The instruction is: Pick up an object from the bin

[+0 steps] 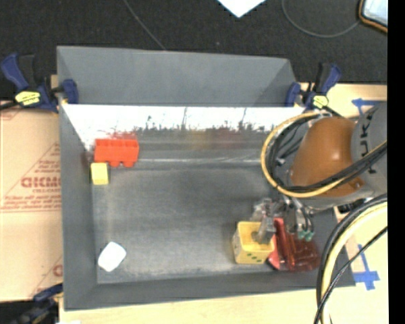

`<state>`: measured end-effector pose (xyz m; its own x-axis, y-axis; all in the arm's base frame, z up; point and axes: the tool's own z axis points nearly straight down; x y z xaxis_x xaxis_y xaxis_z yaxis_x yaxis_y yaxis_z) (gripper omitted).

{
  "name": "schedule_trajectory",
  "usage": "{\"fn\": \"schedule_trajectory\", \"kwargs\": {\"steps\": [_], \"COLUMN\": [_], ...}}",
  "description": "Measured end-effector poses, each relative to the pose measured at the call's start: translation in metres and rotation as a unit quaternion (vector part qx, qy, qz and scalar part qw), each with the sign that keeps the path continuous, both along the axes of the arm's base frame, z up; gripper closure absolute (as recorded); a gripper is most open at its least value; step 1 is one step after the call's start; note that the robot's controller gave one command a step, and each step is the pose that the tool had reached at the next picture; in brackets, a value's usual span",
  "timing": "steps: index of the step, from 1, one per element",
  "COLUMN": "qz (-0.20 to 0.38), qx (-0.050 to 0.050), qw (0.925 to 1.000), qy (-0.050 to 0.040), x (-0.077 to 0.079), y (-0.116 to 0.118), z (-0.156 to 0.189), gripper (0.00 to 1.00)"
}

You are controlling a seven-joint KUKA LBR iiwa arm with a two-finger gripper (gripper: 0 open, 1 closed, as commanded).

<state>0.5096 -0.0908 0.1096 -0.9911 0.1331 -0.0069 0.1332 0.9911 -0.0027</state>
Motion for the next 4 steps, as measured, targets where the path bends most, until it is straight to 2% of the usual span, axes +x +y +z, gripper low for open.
{"fn": "schedule_trajectory", "kwargs": {"steps": [1, 2, 3, 4], "qz": [0.119, 0.120, 0.127, 0.150], "qx": [-0.002, -0.003, -0.003, -0.002], "qw": [0.9929, 0.9928, 0.9919, 0.9887], "qy": [-0.0024, -0.0025, -0.0024, 0.0019], "x": [0.016, 0.016, 0.041, 0.026], "y": [0.045, 0.045, 0.051, 0.036], "z": [-0.036, -0.035, 0.075, 0.117], "gripper": [1.00, 1.00, 1.00, 1.00]}}
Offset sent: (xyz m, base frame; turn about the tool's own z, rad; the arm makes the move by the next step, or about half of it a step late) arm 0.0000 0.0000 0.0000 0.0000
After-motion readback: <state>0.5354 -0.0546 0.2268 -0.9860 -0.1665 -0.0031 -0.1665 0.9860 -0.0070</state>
